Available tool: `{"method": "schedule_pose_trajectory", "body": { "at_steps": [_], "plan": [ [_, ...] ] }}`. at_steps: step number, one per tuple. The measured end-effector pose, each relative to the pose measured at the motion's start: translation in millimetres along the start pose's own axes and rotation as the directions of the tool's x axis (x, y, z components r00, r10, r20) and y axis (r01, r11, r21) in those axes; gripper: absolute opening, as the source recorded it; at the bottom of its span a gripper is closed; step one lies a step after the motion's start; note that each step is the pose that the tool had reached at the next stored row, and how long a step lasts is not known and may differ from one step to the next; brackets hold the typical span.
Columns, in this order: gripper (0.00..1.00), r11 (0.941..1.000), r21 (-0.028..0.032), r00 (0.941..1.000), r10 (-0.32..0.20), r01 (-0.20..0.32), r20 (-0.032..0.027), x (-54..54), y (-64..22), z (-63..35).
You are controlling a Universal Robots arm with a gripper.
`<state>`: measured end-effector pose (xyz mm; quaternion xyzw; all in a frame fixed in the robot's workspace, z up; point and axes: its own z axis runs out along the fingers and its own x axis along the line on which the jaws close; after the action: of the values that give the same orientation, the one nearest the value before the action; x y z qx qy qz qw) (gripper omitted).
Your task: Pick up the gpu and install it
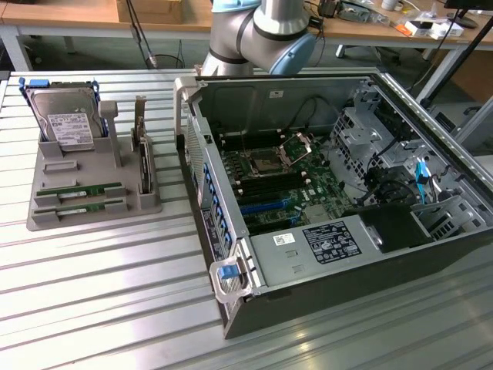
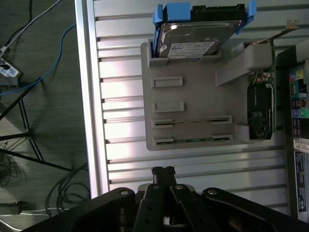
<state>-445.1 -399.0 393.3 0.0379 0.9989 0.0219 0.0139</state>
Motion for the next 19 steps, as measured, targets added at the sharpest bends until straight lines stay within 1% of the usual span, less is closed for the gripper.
{"method": "schedule_pose_trajectory", "body": {
  "at_steps": [10,19],
  "plan": [
    [0.10,1.0000,0.0001,1.0000,0.000,0.000,-0.0001,9.1,-0.6,-0.3],
    [0.10,1.0000,0.0000,1.0000,0.000,0.000,0.0001,25.2,-1.9,-0.7]
  ]
}}
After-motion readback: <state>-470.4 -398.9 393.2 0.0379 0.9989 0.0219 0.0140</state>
